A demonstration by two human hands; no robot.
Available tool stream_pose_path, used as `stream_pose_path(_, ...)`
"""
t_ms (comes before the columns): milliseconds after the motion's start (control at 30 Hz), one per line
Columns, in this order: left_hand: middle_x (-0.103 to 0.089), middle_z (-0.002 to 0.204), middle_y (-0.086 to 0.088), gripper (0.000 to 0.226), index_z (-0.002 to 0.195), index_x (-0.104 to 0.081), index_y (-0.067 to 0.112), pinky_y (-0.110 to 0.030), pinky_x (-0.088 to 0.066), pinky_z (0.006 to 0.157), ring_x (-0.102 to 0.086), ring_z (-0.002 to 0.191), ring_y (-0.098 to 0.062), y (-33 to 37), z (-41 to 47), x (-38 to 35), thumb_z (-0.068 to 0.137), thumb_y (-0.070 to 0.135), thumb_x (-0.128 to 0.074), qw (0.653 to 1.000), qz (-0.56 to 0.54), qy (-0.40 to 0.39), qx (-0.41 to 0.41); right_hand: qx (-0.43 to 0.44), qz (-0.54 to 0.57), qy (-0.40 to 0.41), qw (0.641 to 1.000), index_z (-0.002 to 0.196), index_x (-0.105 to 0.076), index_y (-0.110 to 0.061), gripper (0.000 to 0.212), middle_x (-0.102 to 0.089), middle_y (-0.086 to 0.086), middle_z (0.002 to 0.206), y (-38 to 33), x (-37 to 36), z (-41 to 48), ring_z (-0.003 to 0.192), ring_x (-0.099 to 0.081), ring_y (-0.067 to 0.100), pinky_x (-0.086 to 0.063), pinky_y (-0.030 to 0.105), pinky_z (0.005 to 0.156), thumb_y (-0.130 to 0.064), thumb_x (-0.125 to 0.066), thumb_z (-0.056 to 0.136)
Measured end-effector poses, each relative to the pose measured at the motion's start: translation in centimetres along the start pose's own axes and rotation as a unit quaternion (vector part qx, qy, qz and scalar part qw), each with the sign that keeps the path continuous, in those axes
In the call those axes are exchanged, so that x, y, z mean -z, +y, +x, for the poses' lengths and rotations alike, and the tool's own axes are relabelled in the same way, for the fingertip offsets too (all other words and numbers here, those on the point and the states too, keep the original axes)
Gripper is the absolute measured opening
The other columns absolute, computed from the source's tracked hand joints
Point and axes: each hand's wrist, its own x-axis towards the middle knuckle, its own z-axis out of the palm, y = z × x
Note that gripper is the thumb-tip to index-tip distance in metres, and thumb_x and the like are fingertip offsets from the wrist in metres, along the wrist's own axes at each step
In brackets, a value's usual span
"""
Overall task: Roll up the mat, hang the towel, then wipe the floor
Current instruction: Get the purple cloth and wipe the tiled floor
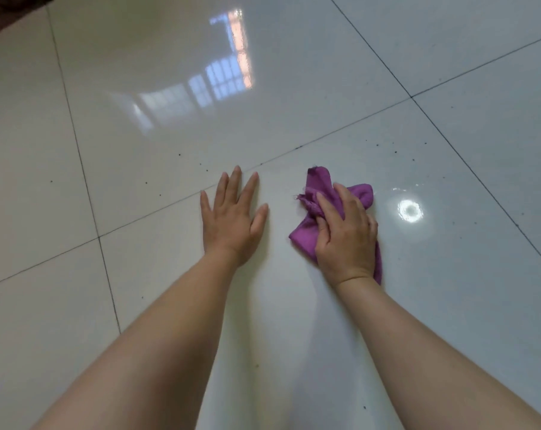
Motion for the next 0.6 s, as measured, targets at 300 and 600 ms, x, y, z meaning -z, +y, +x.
stream_pose_path(300,0.002,0.158,0.009,0.068,0.148,-0.011,0.037,-0.045,0.006,0.114,0.004,0.145,-0.012,0.1,-0.1,0.4,0.082,0.055,-0.01,1.0,-0.01,-0.004,0.011,0.111,-0.025,-0.077,0.99,0.127,-0.056,-0.015,0.045,-0.055,0.0,0.132,-1.1,-0.5,0.9,0.123,-0.042,0.018,-0.028,0.043,0.101,-0.029,-0.039,0.087)
stream_pose_path(600,-0.004,0.158,0.007,0.07,0.149,-0.014,0.022,-0.042,0.008,0.114,0.0,0.145,-0.01,0.1,-0.2,0.0,0.084,0.046,-0.011,0.997,-0.049,0.028,0.054,-0.041,-0.008,-0.094,0.995,0.133,-0.048,-0.014,0.046,-0.044,0.001,0.143,-3.8,-3.4,8.2,0.131,-0.039,0.022,-0.024,0.051,0.106,-0.026,-0.041,0.09)
